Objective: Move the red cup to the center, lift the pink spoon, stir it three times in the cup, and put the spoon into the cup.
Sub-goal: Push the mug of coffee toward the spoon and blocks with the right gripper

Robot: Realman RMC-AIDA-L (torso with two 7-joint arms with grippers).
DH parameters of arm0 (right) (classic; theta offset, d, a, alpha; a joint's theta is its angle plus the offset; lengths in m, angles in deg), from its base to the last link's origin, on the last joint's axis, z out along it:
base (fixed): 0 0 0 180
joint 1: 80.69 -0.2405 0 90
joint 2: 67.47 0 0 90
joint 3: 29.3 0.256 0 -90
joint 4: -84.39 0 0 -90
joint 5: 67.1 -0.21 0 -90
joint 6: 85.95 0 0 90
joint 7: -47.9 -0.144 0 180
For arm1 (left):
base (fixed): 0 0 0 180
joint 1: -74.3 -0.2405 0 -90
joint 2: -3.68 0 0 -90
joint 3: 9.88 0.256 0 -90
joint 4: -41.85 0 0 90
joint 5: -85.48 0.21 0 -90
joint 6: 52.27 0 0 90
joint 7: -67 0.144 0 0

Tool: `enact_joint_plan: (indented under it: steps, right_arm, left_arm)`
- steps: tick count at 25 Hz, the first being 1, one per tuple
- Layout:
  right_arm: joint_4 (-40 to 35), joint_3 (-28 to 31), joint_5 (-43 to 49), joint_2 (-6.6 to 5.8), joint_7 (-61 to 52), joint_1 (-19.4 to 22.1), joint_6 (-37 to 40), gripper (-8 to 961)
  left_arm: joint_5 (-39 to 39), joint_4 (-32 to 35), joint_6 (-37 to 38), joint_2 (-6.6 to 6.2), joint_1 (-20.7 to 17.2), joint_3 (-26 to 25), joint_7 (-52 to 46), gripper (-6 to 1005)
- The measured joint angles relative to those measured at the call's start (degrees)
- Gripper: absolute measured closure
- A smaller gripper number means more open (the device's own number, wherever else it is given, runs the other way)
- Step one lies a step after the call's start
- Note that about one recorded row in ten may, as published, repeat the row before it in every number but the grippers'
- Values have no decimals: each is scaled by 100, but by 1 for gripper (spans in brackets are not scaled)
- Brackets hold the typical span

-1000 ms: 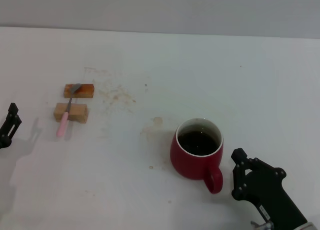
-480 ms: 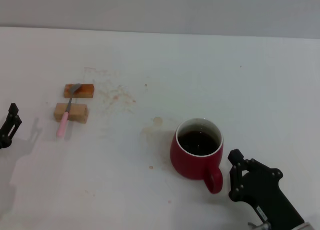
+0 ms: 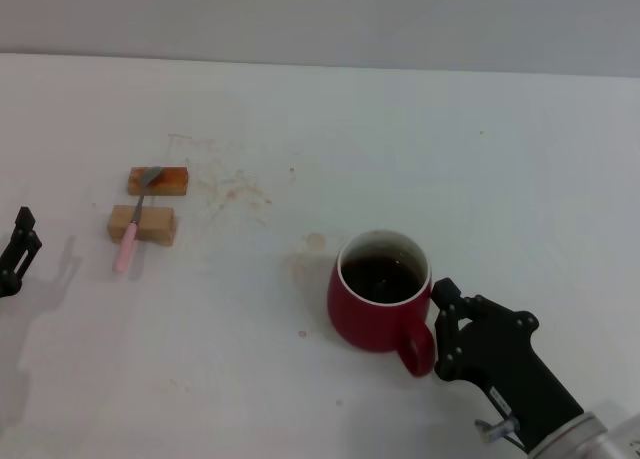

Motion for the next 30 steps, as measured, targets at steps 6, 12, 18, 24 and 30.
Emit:
enact_joint_plan:
  steps: [6, 12, 18, 24, 30]
  right_arm:
    - [-41, 24, 3, 0, 0, -182, -152, 952]
    - [-121, 33, 8, 0, 0, -328, -198, 952]
    - [-99, 5, 10, 0, 0, -56, -89, 952]
    - [3, -25, 12, 0, 0, 82, -64, 953]
    - [9, 1, 113, 0, 0, -5, -189, 953]
  left_arm:
    - [1, 0, -9, 0, -6, 0, 0, 170]
    - [18, -6, -24, 0, 14, 0, 0, 170]
    - [19, -7, -28, 0, 19, 0, 0, 170]
    - [19, -11, -88, 0, 39, 0, 0, 170]
    - [19, -9, -109, 1, 46, 0, 0, 171]
